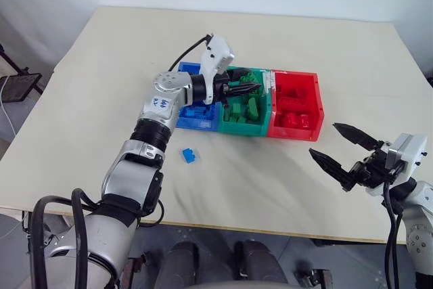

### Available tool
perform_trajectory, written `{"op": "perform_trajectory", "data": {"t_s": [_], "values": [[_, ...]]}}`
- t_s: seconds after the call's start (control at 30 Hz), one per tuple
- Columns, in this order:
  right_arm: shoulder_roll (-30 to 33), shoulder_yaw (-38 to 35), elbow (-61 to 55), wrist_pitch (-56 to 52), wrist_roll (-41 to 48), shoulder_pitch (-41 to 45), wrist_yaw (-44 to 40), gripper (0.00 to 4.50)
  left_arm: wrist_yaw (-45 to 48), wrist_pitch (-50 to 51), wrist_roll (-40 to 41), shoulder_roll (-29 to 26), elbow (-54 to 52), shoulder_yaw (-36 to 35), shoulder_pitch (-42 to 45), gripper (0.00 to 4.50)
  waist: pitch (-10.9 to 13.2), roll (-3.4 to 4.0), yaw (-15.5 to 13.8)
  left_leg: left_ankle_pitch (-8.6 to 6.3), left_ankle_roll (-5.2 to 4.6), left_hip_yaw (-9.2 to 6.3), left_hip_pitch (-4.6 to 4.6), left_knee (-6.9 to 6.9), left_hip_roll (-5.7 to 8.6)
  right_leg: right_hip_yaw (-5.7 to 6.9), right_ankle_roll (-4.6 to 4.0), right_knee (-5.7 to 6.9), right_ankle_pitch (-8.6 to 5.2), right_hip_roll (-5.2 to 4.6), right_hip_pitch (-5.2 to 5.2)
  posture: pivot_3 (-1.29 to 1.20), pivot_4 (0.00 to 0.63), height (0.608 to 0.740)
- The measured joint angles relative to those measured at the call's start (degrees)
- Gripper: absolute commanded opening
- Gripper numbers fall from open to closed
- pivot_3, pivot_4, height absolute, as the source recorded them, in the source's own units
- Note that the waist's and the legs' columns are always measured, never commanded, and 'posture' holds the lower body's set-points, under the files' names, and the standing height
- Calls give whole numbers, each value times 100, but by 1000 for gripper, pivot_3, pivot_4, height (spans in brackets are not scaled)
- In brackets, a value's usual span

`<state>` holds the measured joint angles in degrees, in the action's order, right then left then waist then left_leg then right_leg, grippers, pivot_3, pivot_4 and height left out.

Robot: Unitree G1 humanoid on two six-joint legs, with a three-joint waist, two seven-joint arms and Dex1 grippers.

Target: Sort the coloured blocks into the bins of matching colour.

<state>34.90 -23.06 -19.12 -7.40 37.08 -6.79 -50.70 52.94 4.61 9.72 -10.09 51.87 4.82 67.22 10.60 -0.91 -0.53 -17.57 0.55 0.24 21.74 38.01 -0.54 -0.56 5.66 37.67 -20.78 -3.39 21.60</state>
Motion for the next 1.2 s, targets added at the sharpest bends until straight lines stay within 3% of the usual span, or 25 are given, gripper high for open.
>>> {"op": "perform_trajectory", "data": {"t_s": [0.23, 0.27, 0.5, 0.63, 0.7, 0.83, 1.0, 1.2], "values": [[-2, 4, -80, 4, 3, 9, 85, 4500, -12, -181, -140, -118, 167, -46, 19, 4398, 1, -1, 10, 0, 1, 1, 0, 1, 1, -2, 0, -1, 0, -1, -1, 0, 150, 740], [-2, 12, -75, 5, 3, 53, 77, 4500, 87, -204, -133, -189, 94, -55, -10, 4471, 1, -1, 27, 1, 1, 1, 0, 0, 1, -4, 0, 0, 0, -1, -1, 0, 150, 740], [0, 333, 162, 28, -37, 489, -272, 4500, 1081, -199, 310, -1063, -1436, -378, -1080, 4471, 1, 0, 141, 6, 11, 7, -11, -10, -8, -12, -1, 5, 0, 4, -1, 0, 150, 740], [52, 690, 353, 164, -191, 653, -718, 4500, 1606, -437, 680, -2036, -2567, -888, -2496, 4471, 1, 0, 229, 6, 12, 6, -15, -17, -13, -11, -2, 5, -1, 0, -2, 0, 150, 740], [94, 820, 509, 260, -293, 696, -966, 4500, 1732, -824, 878, -2285, -3013, -1282, -3212, 4471, 1, -1, 210, 5, 10, 3, -15, -16, -13, -7, -2, -3, -1, -7, -4, 0, 150, 740], [169, 1154, 681, 395, -400, 920, -1463, 4500, 1801, -676, 1190, -2996, -3827, -1863, -4588, 4471, 1, -1, 186, -13, -22, -12, -15, -15, -10, 0, -5, -11, -2, -20, -16, 0, 150, 740], [402, 1244, 846, 374, -400, 994, -1936, 4500, 1823, -745, 1282, -3403, -3909, -2326, -5782, 4471, 2, 0, 159, -15, -22, -24, -15, -36, -9, 11, -16, -29, -4, -29, -21, 0, 150, 740], [562, 1309, 1076, 588, -507, 845, -2354, 4500, 2020, -814, 1282, -3632, -3998, -2359, -6069, 4471, 2, 1, 110, -10, -14, -27, -22, -74, -9, 16, -27, -47, -3, -29, -16, 0, 150, 740]]}}
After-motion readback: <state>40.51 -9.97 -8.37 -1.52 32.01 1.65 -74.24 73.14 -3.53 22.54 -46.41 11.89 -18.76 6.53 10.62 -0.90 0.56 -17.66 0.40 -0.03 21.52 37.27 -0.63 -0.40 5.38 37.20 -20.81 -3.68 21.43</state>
